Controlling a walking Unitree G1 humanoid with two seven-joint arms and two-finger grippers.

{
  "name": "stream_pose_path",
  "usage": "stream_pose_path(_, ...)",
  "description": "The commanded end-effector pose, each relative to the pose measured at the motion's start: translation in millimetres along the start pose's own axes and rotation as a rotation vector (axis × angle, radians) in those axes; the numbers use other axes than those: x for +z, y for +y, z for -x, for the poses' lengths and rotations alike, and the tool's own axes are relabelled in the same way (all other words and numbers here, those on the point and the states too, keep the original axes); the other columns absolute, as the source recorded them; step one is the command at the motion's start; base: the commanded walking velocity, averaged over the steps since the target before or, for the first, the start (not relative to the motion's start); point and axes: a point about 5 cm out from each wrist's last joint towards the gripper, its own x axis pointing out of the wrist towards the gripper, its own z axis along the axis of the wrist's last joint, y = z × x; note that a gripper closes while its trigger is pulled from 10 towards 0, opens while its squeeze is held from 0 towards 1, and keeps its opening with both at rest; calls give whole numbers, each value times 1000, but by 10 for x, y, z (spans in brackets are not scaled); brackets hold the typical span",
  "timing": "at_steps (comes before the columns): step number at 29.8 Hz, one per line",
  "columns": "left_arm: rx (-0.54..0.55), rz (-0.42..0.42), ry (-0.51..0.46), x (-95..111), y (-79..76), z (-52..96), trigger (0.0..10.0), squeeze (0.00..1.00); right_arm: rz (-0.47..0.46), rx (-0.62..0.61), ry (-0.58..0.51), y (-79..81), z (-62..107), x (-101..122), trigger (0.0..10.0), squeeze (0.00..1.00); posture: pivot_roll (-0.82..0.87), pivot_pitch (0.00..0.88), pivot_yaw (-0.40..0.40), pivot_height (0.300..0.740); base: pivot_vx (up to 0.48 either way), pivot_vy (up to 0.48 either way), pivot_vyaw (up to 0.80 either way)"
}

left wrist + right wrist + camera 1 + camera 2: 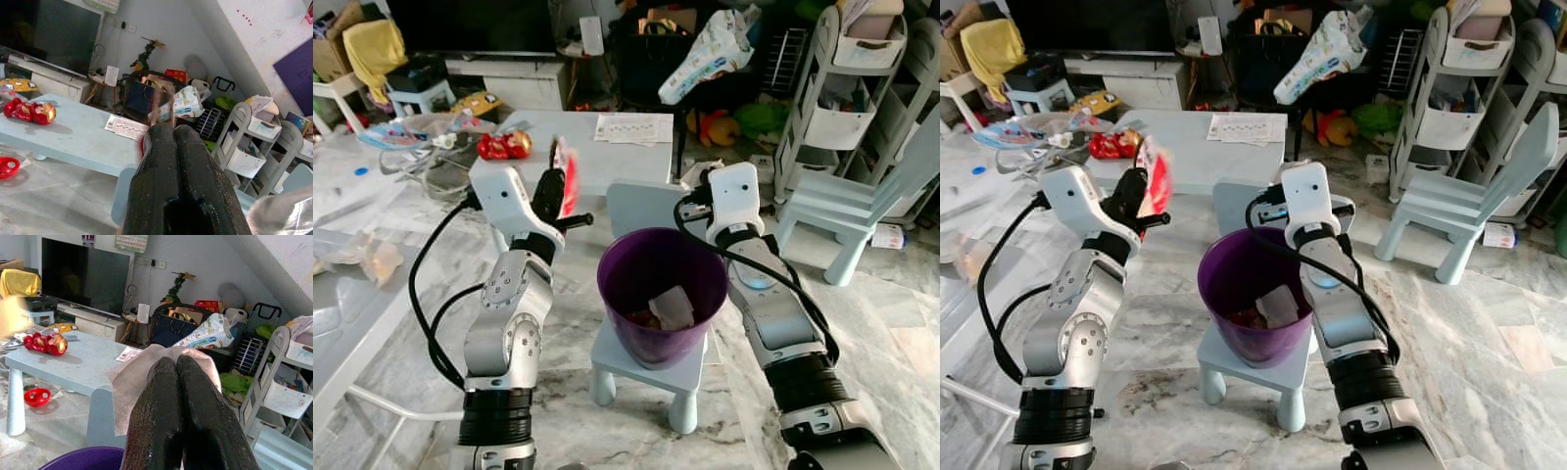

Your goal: Picking trash to rubbish bin

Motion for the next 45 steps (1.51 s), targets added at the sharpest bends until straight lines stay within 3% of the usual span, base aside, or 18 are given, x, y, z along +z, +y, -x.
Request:
stream_pose_path(1,-1,-10,-2,1,-8,9,235,0,-3,0,-12,-1,-15,33,0,0,31,41,37,740,0,0,0)
stream_pose_path(4,4,-6,0,-23,7,43,1216,0,-12,-1,-3,10,-5,12,0,0,35,45,39,740,0,0,0)
stream_pose_path(7,0,-10,12,-52,7,82,1255,0,-33,3,10,23,4,-15,0,0,38,48,40,740,0,0,0)
stream_pose_path(14,-18,-78,62,-180,69,220,392,0,-107,32,70,36,15,-156,0,0,50,56,44,740,0,0,0)
stream_pose_path(17,-14,-103,103,-280,140,316,0,0,-121,41,94,25,22,-223,0,0,62,63,47,740,0,0,0)
stream_pose_path(18,-7,-123,151,-400,220,449,0,0,-123,55,134,6,31,-330,0,0,74,68,51,740,0,0,0)
stream_pose_path(22,2,-169,211,-527,330,648,0,0,-134,66,197,-26,60,-501,0,0,93,80,60,740,0,0,0)
stream_pose_path(28,24,-220,247,-508,518,848,0,0,-139,74,309,-67,160,-805,0,0,132,99,81,740,0,0,0)
stream_pose_path(31,4,-252,280,-468,588,985,0,0,-273,63,412,-58,246,-1023,0,0,165,113,104,740,0,0,0)
stream_pose_path(39,-55,-277,312,-436,568,1071,0,0,-324,123,485,47,338,-1177,0,0,197,132,132,740,0,0,0)
stream_pose_path(40,-72,-283,312,-419,540,1059,0,0,-306,127,503,49,361,-1214,2235,937,201,134,135,740,0,0,0)
stream_pose_path(41,-79,-285,312,-413,526,1050,0,0,-321,129,509,53,371,-1230,10000,1000,203,135,138,740,0,0,0)
stream_pose_path(45,-86,-283,313,-396,519,1040,0,0,-334,118,514,49,373,-1250,10000,1000,202,133,145,740,0,0,0)
